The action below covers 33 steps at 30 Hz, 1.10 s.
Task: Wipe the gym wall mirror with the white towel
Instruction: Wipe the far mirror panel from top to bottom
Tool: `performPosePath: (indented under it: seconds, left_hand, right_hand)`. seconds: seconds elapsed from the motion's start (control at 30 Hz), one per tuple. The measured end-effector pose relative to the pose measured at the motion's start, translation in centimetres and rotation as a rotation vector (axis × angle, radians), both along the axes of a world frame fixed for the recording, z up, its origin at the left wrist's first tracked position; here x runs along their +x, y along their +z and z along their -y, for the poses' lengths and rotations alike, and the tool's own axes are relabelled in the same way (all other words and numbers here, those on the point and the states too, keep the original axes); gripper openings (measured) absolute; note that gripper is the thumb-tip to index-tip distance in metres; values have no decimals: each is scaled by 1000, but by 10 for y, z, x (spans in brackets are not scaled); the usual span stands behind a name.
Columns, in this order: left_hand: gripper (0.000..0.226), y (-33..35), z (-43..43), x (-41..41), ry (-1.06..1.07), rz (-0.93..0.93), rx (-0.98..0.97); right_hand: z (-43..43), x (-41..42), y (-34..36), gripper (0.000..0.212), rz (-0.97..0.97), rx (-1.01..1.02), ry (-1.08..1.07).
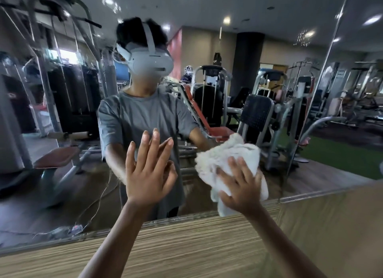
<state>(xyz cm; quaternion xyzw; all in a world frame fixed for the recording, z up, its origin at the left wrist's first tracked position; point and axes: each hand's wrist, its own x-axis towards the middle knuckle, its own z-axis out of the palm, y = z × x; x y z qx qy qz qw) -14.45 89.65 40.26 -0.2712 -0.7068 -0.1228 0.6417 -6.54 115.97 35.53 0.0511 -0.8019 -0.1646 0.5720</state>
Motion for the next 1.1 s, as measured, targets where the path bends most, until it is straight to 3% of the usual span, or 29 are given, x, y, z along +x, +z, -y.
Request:
performPosePath:
  seconds: [0.17,0.23,0.37,0.43,0.53,0.63,0.7,0.8,0.87,0.97,1.1]
  left_hand:
    - [53,9,-2,9,-73,42,55]
    - [48,24,-5,16,-150,60,106]
    - [57,80,-6,11,-188,46,75]
    - [63,95,0,3,-69,18,55]
    - [65,92,2,-3,71,-37,15]
    - [64,91,1,-3,82,-41,24]
    - [64,90,3,-5,69,-55,18]
    - [64,90,5,-6,34,-73,15]
    - [64,92,7,-6,22,-82,13]
    - [60,92,3,-5,49,-76,46]
    - [49,131,-10,13,-39,-3,197]
  right_hand:
    - [13,-6,95,65,-193,-680,-10]
    - [33,-12,122,67,-190,-591,8]
    - [11,-9,86,68,-7,128,-16]
    - [-18,-1,82,62,33,235,12]
    - [-20,3,123,66,-51,-160,-28]
    - [19,-10,180,65,-189,-560,20]
    - [44,-17,187,66,-195,-490,28]
    - [44,-15,153,70,-83,-96,2]
    - [21,-8,134,70,-13,58,7]
    - [-2,2,149,70,25,-91,-41]
    - [12,-7,223,68,-97,-420,-62]
